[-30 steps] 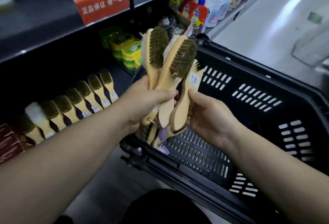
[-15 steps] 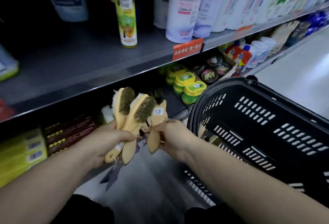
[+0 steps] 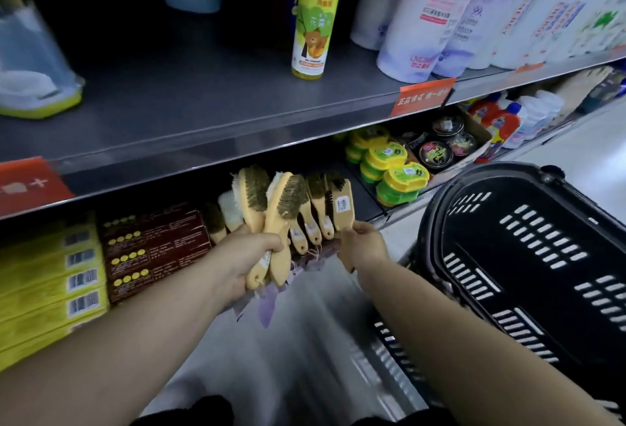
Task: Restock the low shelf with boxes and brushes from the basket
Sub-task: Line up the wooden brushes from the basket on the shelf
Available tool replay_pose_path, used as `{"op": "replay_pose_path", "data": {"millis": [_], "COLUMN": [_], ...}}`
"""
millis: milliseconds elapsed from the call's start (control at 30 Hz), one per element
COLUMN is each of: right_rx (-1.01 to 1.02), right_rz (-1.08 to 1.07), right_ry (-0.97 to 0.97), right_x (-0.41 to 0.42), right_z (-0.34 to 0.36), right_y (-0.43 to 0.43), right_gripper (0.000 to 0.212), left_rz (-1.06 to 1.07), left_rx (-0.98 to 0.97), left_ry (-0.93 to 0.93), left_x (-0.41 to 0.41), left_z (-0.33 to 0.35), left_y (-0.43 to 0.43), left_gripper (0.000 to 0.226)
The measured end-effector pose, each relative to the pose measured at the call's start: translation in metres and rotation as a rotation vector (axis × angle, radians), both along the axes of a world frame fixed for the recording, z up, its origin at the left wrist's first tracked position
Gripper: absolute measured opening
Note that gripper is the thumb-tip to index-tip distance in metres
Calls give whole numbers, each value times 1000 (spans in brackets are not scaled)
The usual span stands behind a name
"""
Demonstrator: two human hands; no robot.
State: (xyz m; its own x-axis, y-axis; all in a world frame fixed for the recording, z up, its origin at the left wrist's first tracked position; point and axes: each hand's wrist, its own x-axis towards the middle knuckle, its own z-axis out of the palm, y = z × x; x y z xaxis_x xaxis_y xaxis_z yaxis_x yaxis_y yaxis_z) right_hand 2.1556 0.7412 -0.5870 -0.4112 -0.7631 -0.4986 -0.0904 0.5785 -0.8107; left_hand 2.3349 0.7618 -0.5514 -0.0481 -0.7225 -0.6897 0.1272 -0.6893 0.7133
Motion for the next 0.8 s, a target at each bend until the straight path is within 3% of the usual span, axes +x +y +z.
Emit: {"op": "replay_pose_path", "data": {"millis": [167, 233, 300, 500, 600, 800], "right_rx": [-72, -98, -82, -116, -157, -175], "right_rz": [-159, -248, -255, 90, 238, 320], "right_ry": [43, -46, -2, 396, 426, 471], "right_x": [-20, -28, -38, -68, -76, -84], "right_z": [-25, -33, -47, -105, -121, -125], "right_y": [-48, -75, -100, -124, -124, -126], "right_gripper": [6, 15, 27, 39, 36, 39], "left_rz": [109, 132, 131, 198, 220, 252], "left_rx": [10, 31, 30, -91, -103, -98], "left_ry": [22, 59, 115, 138, 157, 151], "left_x": [-22, -33, -45, -67, -64, -62], "left_z": [-33, -46, -58, -91, -95, -92], "left_y": [-35, -45, -52, -62, -61, -62], "left_gripper": [28, 30, 31, 35, 34, 32]}}
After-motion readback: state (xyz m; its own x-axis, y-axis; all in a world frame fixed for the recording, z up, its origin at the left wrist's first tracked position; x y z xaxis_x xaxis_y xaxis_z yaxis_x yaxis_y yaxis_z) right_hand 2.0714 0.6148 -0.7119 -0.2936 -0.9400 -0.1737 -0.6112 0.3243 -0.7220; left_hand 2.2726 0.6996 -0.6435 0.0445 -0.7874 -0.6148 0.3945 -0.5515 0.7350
